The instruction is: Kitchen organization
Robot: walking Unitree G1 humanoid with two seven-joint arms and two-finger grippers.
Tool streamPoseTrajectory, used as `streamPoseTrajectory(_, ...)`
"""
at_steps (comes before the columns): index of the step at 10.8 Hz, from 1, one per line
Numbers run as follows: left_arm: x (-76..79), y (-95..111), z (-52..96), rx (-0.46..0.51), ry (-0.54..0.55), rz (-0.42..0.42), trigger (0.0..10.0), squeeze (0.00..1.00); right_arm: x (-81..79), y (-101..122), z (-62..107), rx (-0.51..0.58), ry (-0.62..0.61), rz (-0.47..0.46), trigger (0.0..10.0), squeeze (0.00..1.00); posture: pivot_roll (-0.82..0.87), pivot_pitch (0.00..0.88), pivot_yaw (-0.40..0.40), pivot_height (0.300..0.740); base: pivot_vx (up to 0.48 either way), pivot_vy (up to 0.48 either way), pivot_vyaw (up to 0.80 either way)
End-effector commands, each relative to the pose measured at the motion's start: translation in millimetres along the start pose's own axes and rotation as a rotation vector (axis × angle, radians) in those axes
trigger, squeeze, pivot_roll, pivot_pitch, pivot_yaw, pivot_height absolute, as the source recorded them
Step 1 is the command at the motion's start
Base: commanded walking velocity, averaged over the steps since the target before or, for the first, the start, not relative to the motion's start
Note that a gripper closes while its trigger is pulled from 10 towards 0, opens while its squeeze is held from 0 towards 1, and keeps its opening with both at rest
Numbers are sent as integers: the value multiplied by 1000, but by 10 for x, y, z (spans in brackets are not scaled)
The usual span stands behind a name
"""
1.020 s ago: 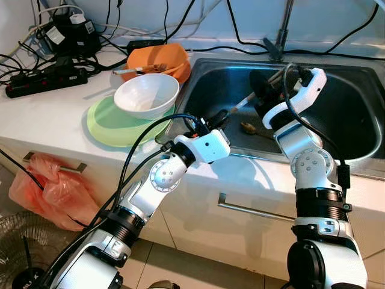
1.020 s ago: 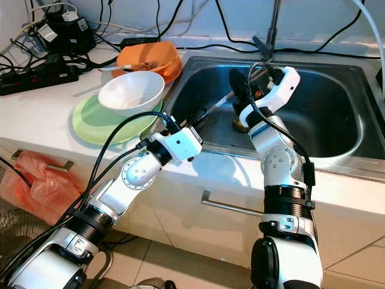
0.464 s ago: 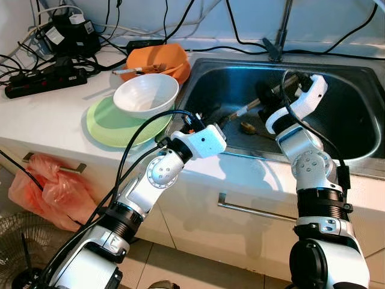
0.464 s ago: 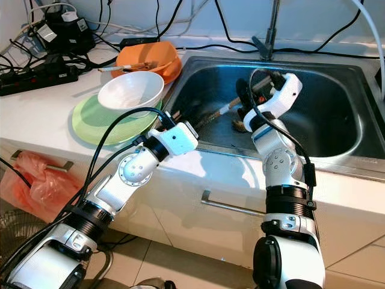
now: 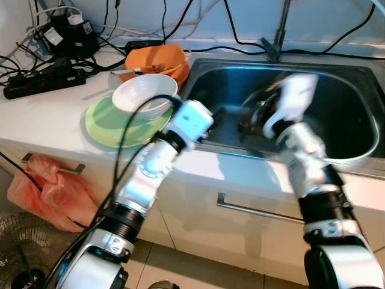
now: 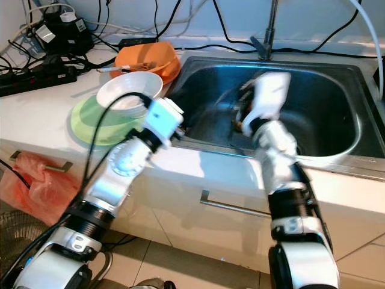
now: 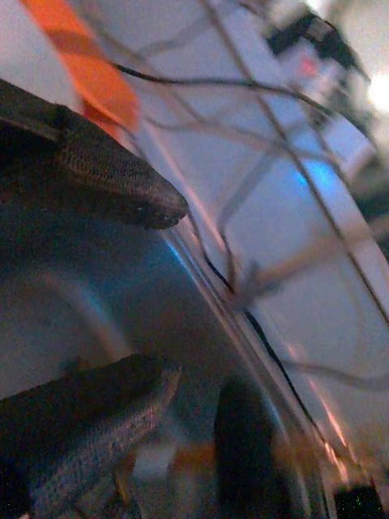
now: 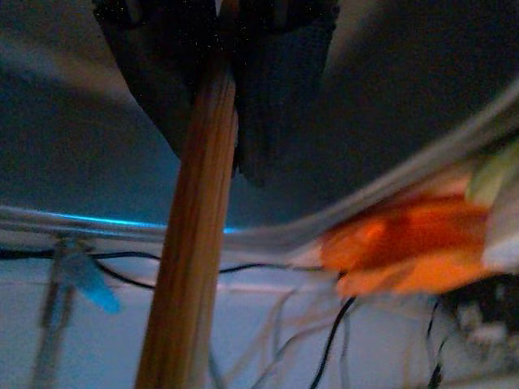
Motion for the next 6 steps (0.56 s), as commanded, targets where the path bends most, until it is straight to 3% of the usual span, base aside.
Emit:
streamPoseTrajectory(1,-166,30,43,-16,61,40,10000,1000,4,-16,5,2,6,73,667,0,101,26,109,740,0,0,0)
streamPoseTrajectory(2,-247,37,53,-38,91,70,10000,1000,15,-41,7,0,5,116,5765,0,101,26,109,740,0,0,0)
streamPoseTrajectory(3,-356,62,60,-56,135,96,10000,1000,19,-85,12,-14,15,166,10000,988,101,26,109,740,0,0,0)
streamPoseTrajectory(6,-588,93,67,-146,229,144,10000,1000,-6,-143,17,-30,67,201,10000,1000,101,25,109,740,0,0,0)
Point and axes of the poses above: a point about 5 cm out from each wrist's last joint towards the gripper, its own z axis pointing back from the gripper into the wrist, its own y axis along the axis of the wrist's last joint, x = y × z, the point moved 2 cm from there along -z, pointing out of the wrist towards the gripper, and after that the axes turned 13 degrees about z, right-handed, at the moved point
